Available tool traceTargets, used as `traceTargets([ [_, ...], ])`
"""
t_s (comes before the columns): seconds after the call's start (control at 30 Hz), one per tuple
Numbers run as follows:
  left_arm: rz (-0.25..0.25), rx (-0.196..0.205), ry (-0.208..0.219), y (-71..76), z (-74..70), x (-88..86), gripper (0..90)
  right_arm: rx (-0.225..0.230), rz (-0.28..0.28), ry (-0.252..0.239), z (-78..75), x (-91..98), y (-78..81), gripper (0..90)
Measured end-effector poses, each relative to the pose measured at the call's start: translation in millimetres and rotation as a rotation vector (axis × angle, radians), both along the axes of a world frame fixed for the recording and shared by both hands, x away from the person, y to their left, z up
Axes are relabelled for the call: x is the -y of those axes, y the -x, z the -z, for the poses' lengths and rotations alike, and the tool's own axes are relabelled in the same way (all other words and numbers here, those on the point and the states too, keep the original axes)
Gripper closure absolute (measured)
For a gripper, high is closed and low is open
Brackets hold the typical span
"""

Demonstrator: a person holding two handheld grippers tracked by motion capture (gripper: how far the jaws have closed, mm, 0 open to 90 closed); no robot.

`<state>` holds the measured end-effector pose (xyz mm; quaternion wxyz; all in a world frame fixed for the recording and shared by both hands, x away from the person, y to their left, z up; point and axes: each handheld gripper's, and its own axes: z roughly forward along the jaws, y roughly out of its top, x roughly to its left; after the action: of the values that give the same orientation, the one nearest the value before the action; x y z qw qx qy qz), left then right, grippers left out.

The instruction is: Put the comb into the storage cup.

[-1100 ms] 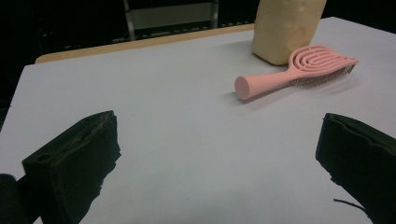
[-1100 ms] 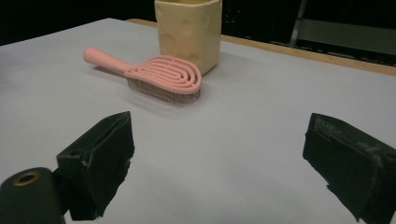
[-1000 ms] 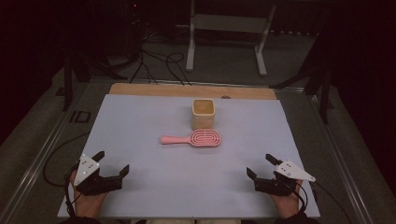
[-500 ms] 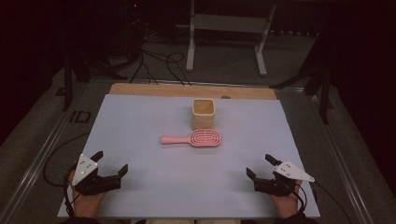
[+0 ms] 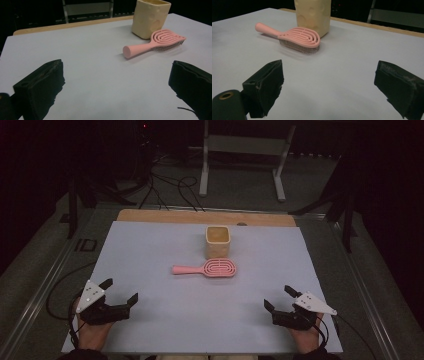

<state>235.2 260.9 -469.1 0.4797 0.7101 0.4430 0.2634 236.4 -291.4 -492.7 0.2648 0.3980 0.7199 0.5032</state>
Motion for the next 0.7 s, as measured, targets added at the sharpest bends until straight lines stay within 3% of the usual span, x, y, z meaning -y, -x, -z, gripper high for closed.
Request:
traceTargets([
  [0.23, 0.015, 0.004, -0.018, -5.9, -8.5, 2.8, 0.1, 0.002, -0.002, 0.001, 0.0, -0.5, 0.0, 8.6],
  [0.3, 0.016, 0.01, -0.04, -8.8, -10.4, 5.3, 0.1, 0.001, -0.004, -0.001, 0.1, -0.6, -0.2, 8.7],
  [0.7, 0.043, 0.022, -0.068, -32.9, -21.7, 22.5, 0.1, 0.002, -0.004, -0.005, -0.1, 0.3, -0.5, 8.7],
])
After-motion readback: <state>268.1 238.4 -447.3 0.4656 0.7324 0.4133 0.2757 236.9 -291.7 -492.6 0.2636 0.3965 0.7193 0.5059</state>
